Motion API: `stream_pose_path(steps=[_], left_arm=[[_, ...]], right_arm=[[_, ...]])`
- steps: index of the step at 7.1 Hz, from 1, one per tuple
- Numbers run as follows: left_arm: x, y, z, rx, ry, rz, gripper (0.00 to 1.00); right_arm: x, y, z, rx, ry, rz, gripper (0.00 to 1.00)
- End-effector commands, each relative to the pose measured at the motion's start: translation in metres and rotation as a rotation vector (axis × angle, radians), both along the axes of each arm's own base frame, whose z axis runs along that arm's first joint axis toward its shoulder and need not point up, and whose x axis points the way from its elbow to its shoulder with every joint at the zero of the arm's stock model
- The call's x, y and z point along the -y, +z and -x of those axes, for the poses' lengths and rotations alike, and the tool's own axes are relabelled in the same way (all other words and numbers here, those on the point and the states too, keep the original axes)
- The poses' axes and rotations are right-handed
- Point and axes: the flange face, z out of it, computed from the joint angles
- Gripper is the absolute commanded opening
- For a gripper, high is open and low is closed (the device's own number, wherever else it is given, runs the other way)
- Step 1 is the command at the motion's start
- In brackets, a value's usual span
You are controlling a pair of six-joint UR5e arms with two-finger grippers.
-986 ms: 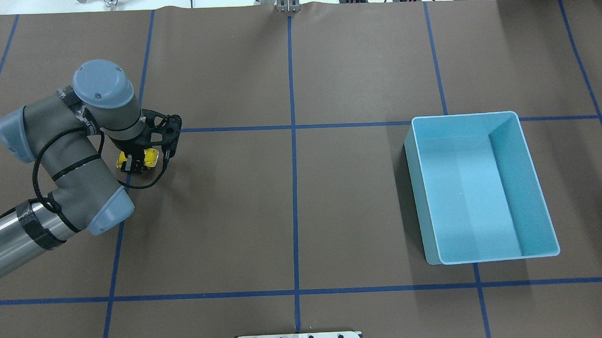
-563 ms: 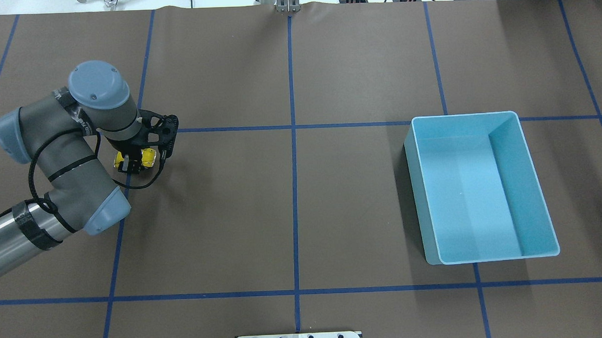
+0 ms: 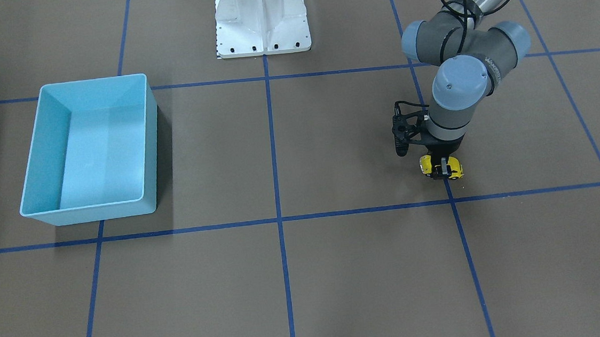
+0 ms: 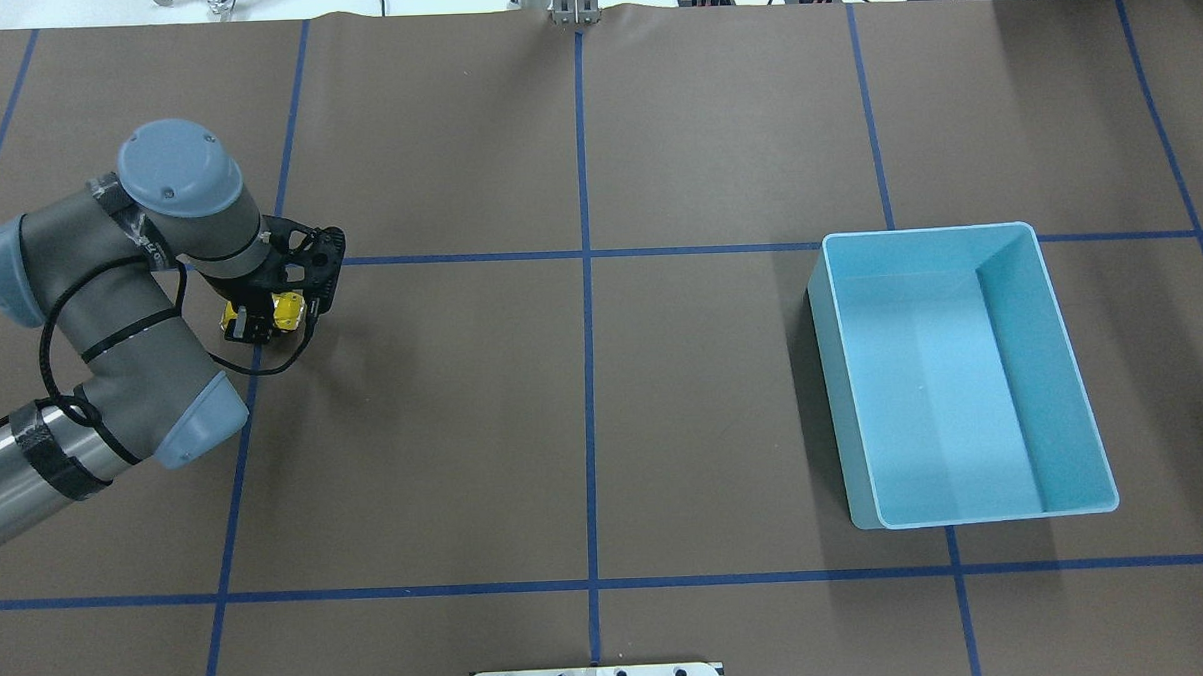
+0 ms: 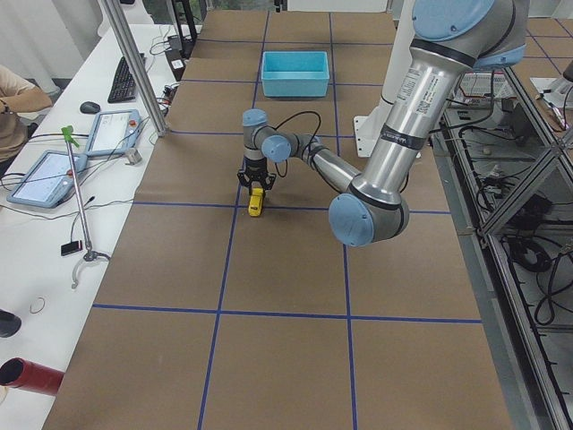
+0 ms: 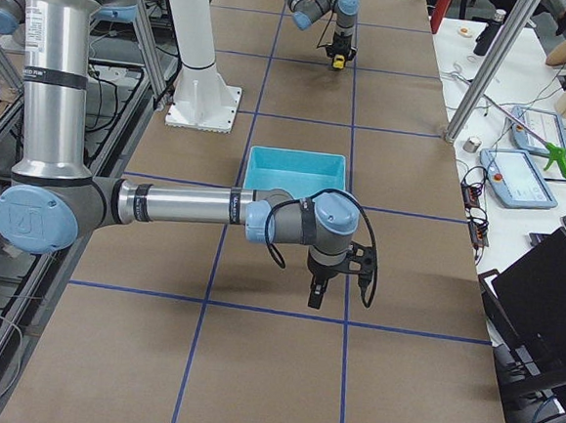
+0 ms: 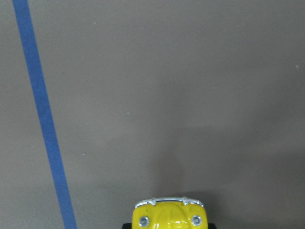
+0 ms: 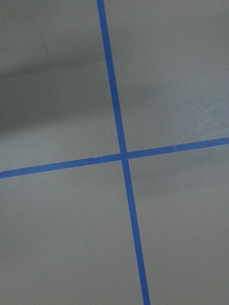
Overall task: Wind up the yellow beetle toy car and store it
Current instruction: 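Drag the car along the table away from the bin with the left gripper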
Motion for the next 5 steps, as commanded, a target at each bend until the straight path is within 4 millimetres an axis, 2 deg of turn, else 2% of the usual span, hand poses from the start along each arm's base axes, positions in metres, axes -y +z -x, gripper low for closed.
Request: stream_pose_path(steps=[1, 3, 5], left_arm=[[-0.001, 0.002, 0.001, -0.004, 0.0, -0.005, 0.0], [-0.003, 0.01, 0.003, -0.004, 0.0, -0.005, 0.0], [-0.003, 0.02, 0.012, -0.006, 0.011, -0.021, 0.0]], right_arm=[[-0.004, 0.004, 0.0, 0.004, 0.0, 0.01, 1.0], [-0.006, 0.005, 0.0, 0.005, -0.002, 0.011, 1.0], [0.008, -0.023, 0.007, 0.004, -0.013, 0.033, 1.0]])
